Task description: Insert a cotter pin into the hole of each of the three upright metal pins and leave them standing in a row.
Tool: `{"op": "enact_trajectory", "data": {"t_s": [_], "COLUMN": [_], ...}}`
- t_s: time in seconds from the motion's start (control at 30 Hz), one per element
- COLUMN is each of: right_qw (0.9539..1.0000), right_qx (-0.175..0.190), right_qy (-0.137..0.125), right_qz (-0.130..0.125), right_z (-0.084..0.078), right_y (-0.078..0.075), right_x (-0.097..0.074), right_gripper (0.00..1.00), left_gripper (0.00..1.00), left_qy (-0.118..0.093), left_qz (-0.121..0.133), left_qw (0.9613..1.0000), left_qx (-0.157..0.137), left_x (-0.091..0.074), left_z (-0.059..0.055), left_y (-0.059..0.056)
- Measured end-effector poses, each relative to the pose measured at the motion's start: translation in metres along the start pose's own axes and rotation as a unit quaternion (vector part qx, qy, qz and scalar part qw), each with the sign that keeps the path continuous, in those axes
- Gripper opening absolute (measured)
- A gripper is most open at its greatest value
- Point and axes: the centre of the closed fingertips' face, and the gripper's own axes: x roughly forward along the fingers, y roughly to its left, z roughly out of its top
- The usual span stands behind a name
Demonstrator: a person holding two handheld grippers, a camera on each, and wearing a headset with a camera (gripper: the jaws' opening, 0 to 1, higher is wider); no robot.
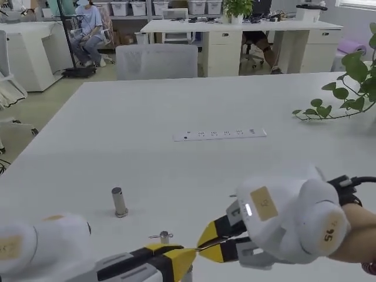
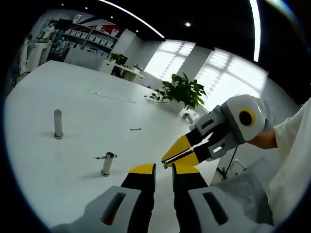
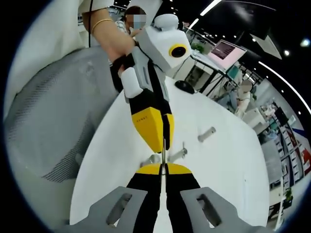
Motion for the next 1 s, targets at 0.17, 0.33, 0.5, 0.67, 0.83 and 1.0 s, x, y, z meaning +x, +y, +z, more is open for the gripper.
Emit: {"op": "enact_trajectory", "data": {"t_s": [0.17, 0.33, 0.5, 0.67, 0.83, 1.0], "right_qw": [1.0000, 1.0000, 1.0000, 1.0000, 0.9998, 0.9996], "right_qx": [-0.002, 0.000, 0.001, 0.007, 0.021, 0.030], "right_qy": [-0.003, -0.003, -0.002, -0.001, 0.001, -0.004], "right_qz": [0.001, 0.001, 0.001, 0.001, 0.001, -0.002], "right_z": [0.0034, 0.0049, 0.0049, 0.0046, 0.0039, 0.0036], "right_y": [0.0002, 0.0004, 0.0005, 0.0007, 0.0008, -0.0003], "right_x": [0.0005, 0.0007, 0.0004, 0.0008, 0.0013, 0.0008], "right_gripper": [0.03, 0.03, 0.03, 0.03, 0.03, 0.03], "left_gripper": [0.08, 0.03, 0.01, 0.01, 0.01, 0.00], "left_qy": [-0.003, -0.001, 0.002, 0.005, 0.007, 0.009], "left_qz": [0.001, -0.001, -0.001, 0.001, 0.001, 0.001], "left_qw": [1.0000, 1.0000, 1.0000, 1.0000, 0.9997, 0.9990], "left_qx": [-0.001, -0.004, -0.003, 0.005, 0.022, 0.044], "left_x": [-0.0002, 0.0003, 0.0010, 0.0010, 0.0017, 0.0015], "left_z": [0.0008, 0.0001, -0.0006, -0.0009, -0.0013, -0.0003], "left_y": [0.0000, -0.0002, -0.0008, -0.0012, -0.0005, -0.0018]}}
